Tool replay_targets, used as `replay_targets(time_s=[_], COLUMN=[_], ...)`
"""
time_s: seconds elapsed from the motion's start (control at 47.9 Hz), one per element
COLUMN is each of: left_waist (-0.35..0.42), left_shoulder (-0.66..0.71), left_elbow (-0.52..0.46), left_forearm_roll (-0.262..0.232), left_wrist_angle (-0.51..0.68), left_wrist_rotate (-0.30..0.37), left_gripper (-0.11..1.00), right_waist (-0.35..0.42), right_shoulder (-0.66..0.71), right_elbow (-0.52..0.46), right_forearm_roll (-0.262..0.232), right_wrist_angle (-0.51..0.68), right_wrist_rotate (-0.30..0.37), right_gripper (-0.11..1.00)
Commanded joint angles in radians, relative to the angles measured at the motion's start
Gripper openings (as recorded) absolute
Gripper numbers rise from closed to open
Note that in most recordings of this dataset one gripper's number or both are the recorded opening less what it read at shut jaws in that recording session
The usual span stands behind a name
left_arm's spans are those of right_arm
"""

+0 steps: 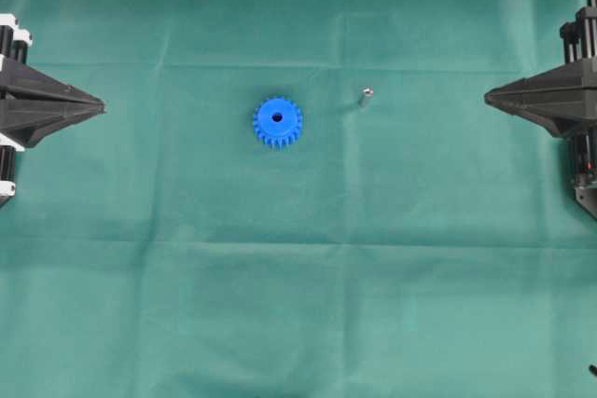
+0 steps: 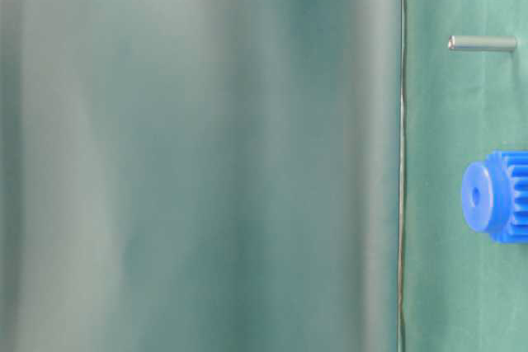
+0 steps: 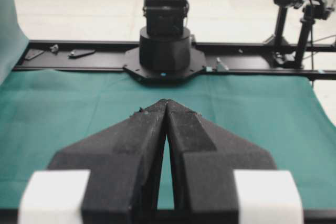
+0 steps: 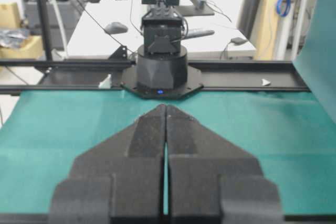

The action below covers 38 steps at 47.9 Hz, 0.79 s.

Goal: Insert the shaft placed at a random location into the center hole of the small gear at another random location.
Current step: 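Move the right gripper left toward the silver shaft, fingers open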

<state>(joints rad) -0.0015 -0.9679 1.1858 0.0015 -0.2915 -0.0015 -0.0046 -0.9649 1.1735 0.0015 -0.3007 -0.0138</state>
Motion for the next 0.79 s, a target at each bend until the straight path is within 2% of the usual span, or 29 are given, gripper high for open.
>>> replay_targets(time_s=[0.0,0.271,0.459,0.501,0.606,0.773], left_waist=[0.002,0.002,0.002,0.003,0.003,0.002], left_shoulder=[0.005,0.003,0.003,0.003,0.003,0.005], left_elbow=[-0.026,-0.025,-0.025,-0.025,-0.025,-0.023], left_forearm_roll=[0.015,0.017,0.017,0.017,0.017,0.017], left_wrist_angle=[-0.005,0.018,0.020,0.023,0.023,0.026], left_wrist_rotate=[0.003,-0.002,0.002,0.002,0.000,-0.005], left_gripper=[0.00,0.00,0.00,0.00,0.00,0.00], right_waist=[-0.014,-0.064,-0.132,-0.141,-0.166,-0.198], right_shoulder=[0.020,0.121,0.247,0.281,0.379,0.543], right_elbow=[-0.017,-0.023,-0.017,-0.018,-0.025,-0.028], right_forearm_roll=[-0.011,-0.017,-0.017,-0.017,-0.017,-0.017], right_wrist_angle=[0.006,0.014,-0.014,-0.028,-0.075,-0.181], right_wrist_rotate=[-0.006,-0.017,-0.018,-0.018,-0.018,-0.037], right_gripper=[0.01,0.01,0.01,0.04,0.27,0.77])
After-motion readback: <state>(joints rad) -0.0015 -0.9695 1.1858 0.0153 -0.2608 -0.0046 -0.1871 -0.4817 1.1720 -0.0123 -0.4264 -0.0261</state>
